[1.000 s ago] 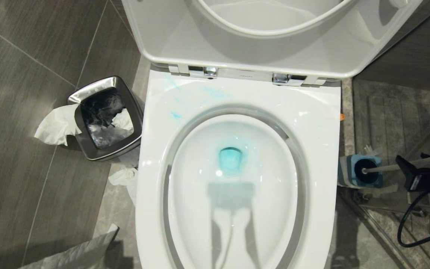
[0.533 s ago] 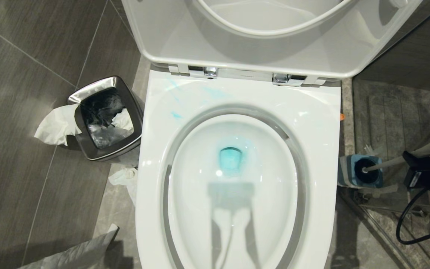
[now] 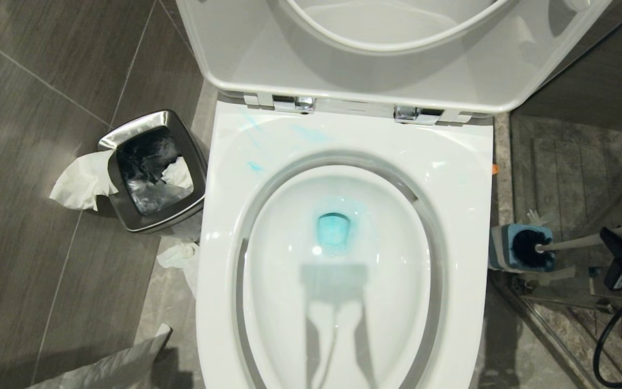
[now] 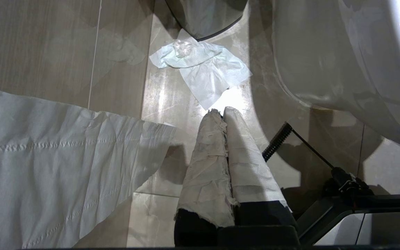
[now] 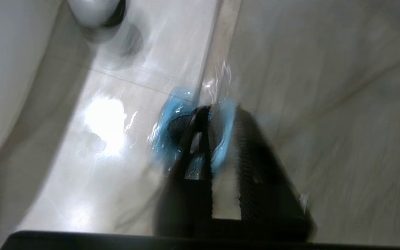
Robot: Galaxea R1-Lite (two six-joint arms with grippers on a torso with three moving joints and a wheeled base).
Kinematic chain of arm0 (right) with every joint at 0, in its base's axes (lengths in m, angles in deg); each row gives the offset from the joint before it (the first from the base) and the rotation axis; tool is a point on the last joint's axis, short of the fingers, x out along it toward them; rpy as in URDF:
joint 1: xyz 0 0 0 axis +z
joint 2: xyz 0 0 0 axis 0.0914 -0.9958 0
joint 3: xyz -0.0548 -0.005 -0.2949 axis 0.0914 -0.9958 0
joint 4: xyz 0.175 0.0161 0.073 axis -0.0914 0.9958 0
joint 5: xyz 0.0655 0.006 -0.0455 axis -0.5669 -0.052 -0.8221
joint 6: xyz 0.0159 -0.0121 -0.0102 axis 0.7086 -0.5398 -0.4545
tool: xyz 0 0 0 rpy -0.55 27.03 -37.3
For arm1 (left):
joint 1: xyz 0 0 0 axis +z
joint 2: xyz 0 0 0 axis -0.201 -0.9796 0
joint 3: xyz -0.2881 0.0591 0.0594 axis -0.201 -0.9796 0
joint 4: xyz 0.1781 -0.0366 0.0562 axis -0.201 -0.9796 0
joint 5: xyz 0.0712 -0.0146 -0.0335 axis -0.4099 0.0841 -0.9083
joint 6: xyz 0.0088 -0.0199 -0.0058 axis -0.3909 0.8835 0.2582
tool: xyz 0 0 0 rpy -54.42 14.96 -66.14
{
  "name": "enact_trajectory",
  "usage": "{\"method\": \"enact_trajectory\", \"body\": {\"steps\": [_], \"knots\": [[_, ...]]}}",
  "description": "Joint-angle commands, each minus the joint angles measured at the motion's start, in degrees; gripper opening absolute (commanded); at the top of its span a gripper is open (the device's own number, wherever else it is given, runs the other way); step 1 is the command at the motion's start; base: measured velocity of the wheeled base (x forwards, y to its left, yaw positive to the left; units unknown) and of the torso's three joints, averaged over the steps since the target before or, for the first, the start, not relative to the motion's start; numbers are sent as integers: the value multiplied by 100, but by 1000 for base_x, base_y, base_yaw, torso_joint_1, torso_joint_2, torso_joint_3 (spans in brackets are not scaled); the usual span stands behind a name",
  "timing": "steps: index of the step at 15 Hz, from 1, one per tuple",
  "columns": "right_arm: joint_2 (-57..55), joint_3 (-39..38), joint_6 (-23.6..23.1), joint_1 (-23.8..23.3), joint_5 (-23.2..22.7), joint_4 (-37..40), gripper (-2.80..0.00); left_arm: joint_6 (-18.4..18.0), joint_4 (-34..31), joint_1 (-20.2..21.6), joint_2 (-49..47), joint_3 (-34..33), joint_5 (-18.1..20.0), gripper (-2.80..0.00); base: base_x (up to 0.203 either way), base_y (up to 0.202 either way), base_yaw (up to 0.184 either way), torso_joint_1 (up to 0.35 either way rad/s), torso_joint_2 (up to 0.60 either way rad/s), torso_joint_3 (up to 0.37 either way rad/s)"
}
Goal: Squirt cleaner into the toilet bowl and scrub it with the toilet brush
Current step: Scrub the toilet bowl
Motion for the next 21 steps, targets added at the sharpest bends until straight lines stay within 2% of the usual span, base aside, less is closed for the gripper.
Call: {"method": "enact_trajectory", "body": {"steps": [1, 8, 13, 18, 21], "knots": [[799, -373, 13, 9, -52, 58, -280, 1, -1, -2, -9, 0, 1, -280, 0, 0, 0, 0, 0, 0], [2022, -711, 86, 10, -39, 421, -280, 1, -1, -2, -9, 0, 1, -280, 0, 0, 0, 0, 0, 0], [1981, -711, 91, 19, -57, 1389, -280, 1, -1, -2, -9, 0, 1, -280, 0, 0, 0, 0, 0, 0], [1278, -712, 218, 11, 1, 1477, -280, 1, -1, -2, -9, 0, 1, -280, 0, 0, 0, 0, 0, 0], [848, -711, 241, 10, 466, 1468, -280, 1, -1, -2, -9, 0, -8, -280, 0, 0, 0, 0, 0, 0]]}}
